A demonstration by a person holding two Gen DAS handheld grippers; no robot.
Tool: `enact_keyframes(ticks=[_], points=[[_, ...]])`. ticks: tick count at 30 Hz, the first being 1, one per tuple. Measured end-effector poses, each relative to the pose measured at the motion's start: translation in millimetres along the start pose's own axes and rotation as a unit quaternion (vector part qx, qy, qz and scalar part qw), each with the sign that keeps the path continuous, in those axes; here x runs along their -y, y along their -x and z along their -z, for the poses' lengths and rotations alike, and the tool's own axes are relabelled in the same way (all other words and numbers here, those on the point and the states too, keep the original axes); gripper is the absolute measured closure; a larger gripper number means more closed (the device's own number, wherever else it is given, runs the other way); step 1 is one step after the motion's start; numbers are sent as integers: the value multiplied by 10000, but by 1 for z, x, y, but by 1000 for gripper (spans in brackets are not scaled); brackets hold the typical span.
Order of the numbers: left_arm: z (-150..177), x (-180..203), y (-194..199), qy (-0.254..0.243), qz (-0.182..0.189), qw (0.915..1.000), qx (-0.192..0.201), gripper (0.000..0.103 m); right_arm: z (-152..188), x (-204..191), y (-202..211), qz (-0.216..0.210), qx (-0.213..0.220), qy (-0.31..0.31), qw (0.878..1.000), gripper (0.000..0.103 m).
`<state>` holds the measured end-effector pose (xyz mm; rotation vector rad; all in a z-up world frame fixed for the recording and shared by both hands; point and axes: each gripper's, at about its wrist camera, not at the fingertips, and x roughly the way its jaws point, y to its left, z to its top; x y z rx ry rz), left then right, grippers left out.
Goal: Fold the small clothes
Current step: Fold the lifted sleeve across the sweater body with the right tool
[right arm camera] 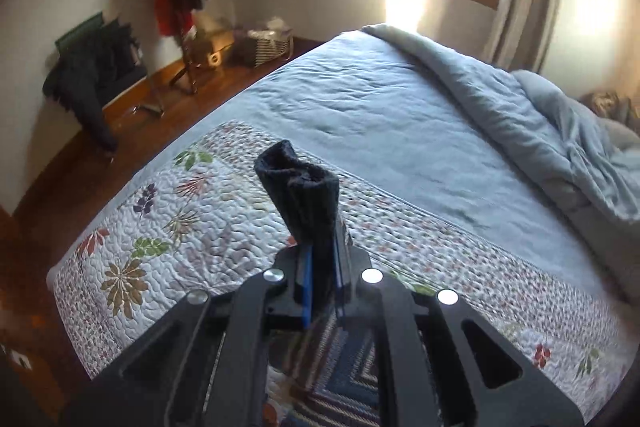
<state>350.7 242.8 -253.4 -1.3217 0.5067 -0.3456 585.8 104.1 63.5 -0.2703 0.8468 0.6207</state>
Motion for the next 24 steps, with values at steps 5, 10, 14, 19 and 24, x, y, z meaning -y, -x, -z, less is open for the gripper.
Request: enact_keyframes(ticks=[5,10,14,19,24], points=[[-1,-3,0,-31,-101,9999,28,4,39,68,29,-21,147,-553,9984,96],[4,2,-7,-225,-224,9995,-52,4,92,132,47,-168,271,-1135,9930,96],[9,6,-13,-382,-298,9987,-137,4,158,200,45,-418,309,-2046,9775,96],[12,8,-20,-549,-381,9975,-233,4,247,265,32,-668,313,-2943,9529,96],[19,10,-28,-737,-513,9953,-349,4,332,309,15,-903,267,-3786,9208,95]])
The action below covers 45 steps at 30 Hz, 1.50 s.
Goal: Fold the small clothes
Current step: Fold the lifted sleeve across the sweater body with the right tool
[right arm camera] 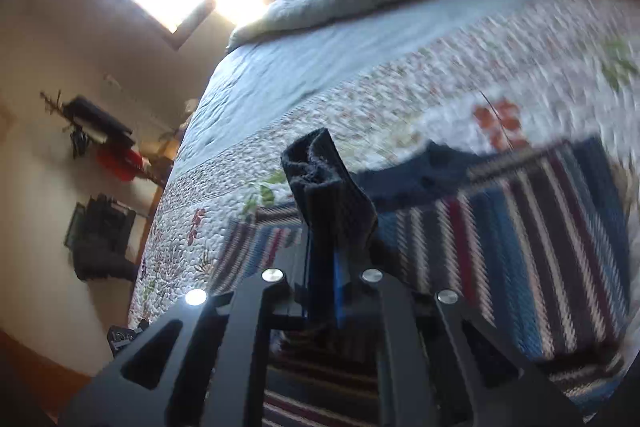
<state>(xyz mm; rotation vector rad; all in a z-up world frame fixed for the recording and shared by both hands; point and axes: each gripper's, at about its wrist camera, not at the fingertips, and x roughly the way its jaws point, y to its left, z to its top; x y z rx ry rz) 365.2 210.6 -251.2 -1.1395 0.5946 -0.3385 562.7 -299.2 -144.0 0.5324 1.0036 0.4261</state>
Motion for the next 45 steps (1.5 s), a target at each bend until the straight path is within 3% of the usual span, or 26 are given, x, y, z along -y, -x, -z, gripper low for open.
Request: enact_keyframes(ticks=[6,12,17,20,25,27,30,37,38,39,42,45], points=[[9,10,-6,-274,-45,9995,-149,4,34,77,1,-412,-74,-960,9945,92],[12,38,-4,-685,109,9971,-313,4,57,111,8,-444,-436,-1361,9887,69],[21,56,-22,-857,40,9951,-501,4,36,113,28,-278,-446,-986,9937,60],[24,61,-43,-837,-25,9945,-623,4,18,115,14,-322,-701,-1015,9918,57],[30,51,-50,-706,95,9956,-605,4,1,113,-23,-281,-1343,-992,9856,57],[28,39,-48,-546,-4,9966,-625,4,-1,108,-30,-105,-1499,-790,9855,56],[23,29,-49,-238,149,9975,-649,4,-5,106,-33,-30,-1603,-668,9848,56],[32,47,-55,-760,15,9942,-761,4,-4,102,-37,-3,-1664,-523,9847,61],[31,47,-55,-793,-6,9940,-753,4,-4,102,-37,-21,-1668,-467,9849,68],[29,47,-54,-787,-10,9943,-716,4,-5,102,-40,-74,-1696,-434,9845,82],[20,38,-49,-530,84,9967,-606,4,-7,94,-40,-33,-1612,-205,9867,90],[12,33,-47,-348,119,9980,-522,4,-15,91,-34,-86,-1425,-87,9897,91]])
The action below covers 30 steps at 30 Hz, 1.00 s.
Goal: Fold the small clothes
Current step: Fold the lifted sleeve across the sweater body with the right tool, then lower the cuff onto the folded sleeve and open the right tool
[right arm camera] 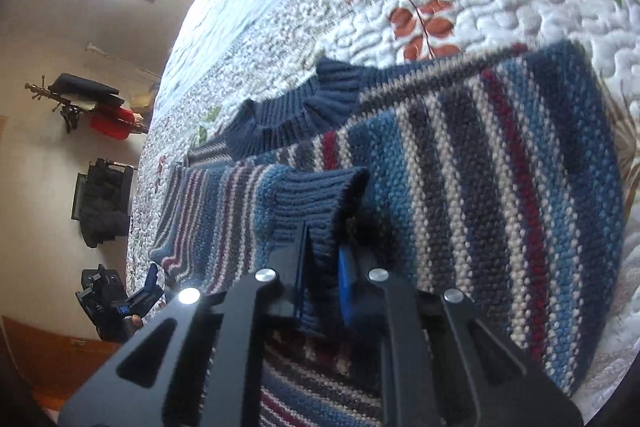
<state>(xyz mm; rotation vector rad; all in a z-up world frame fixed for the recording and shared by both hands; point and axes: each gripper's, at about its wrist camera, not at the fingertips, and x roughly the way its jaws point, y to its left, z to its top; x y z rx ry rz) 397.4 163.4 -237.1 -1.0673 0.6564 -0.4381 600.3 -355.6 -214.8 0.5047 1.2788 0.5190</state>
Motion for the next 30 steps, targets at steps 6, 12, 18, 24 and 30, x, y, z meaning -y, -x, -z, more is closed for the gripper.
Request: enact_keyframes(ticks=[6,12,18,24,30], points=[[-4,-1,-2,187,170,9997,-46,4,-12,-3,14,49,181,108,9998,92],[-5,-3,-6,205,133,9997,-100,4,-22,2,30,101,325,145,9993,92],[-2,8,-15,-110,-89,9996,-260,4,-26,10,42,190,365,134,9991,92],[13,45,-30,-1501,-1585,9756,-234,4,-27,17,41,279,369,60,9989,92],[42,81,-48,-2791,-2421,9287,-334,4,-22,18,33,394,353,46,9986,92]])
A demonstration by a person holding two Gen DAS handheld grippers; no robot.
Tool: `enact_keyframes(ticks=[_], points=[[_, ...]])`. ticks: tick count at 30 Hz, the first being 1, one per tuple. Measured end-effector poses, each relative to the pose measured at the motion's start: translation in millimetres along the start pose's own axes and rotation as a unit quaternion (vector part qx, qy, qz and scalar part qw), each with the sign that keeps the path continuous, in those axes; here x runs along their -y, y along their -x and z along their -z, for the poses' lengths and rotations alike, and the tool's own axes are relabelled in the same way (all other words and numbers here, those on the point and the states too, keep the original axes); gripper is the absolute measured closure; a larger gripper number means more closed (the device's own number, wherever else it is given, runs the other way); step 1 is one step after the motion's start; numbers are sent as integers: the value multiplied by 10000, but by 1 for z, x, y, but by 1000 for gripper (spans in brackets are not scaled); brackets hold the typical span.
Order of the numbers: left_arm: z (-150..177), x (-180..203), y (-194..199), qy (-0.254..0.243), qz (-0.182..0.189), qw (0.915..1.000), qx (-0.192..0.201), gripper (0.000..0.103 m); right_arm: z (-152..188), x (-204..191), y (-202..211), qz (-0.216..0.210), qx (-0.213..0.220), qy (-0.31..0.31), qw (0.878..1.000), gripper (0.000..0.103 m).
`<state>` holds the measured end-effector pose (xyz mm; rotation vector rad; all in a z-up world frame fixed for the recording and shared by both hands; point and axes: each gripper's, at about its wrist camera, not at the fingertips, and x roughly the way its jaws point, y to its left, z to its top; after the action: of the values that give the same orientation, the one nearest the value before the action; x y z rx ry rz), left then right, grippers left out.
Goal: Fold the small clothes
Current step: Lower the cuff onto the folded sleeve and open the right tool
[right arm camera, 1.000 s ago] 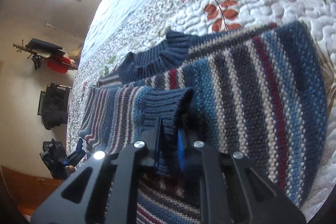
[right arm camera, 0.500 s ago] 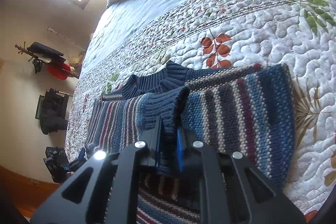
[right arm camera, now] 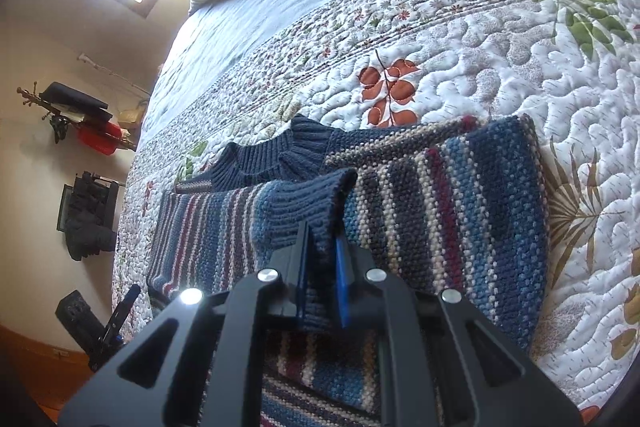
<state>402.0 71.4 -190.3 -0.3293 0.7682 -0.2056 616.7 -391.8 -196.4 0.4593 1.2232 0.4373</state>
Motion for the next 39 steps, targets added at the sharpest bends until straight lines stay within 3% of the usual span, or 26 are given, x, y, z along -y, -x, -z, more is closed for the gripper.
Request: enact_keyframes(ticks=[9,16,22,26,32,34,35,36,39], points=[[4,29,8,-690,-531,9962,85,4,9,12,-20,200,-123,-193,9995,90],[4,38,13,-881,-619,9941,152,4,20,11,-14,203,-58,-410,9989,64],[2,28,12,-612,-386,9974,44,4,41,2,18,314,130,-673,9972,61],[2,14,10,-280,-190,9994,-66,4,65,4,27,-124,32,-1241,9922,61],[-2,-4,13,88,-23,9999,-59,4,71,7,0,-291,24,-1757,9840,61],[-4,-21,15,362,79,9993,-60,4,67,10,-6,-285,114,-1885,9816,65],[-5,-28,15,510,166,9985,-61,4,64,10,-7,-271,217,-1863,9819,86],[-7,-42,16,821,332,9960,-72,4,61,7,-5,-196,317,-1757,9837,96],[-9,-65,18,1355,618,9888,-46,4,60,2,9,36,635,-1407,9880,97]])
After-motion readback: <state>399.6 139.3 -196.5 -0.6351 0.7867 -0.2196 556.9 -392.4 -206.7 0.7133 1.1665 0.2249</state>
